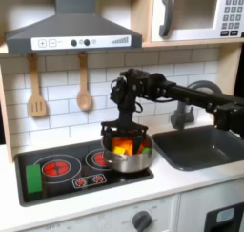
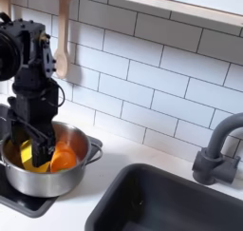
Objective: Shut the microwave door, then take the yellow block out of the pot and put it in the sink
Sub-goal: 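Take the yellow block out of the pot and put it in the sink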
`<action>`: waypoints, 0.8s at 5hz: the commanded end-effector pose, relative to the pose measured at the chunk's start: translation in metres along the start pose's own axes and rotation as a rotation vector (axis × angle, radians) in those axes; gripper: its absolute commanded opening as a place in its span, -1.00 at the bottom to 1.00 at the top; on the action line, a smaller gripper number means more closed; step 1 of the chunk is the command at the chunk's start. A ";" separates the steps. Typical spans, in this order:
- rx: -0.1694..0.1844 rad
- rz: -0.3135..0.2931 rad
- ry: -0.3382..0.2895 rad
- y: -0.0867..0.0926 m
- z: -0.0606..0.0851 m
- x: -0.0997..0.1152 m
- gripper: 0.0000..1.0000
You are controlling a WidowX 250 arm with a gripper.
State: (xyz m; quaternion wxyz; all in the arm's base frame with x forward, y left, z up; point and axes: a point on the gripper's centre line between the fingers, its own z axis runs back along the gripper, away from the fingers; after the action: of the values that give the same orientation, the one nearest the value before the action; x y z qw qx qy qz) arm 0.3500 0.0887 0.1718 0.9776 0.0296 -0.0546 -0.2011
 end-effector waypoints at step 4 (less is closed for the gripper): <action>0.055 -0.079 -0.031 0.005 -0.008 0.017 1.00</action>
State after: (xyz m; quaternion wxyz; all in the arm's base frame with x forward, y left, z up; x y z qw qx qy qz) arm 0.3668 0.0859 0.1651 0.9666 0.0540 -0.0724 -0.2398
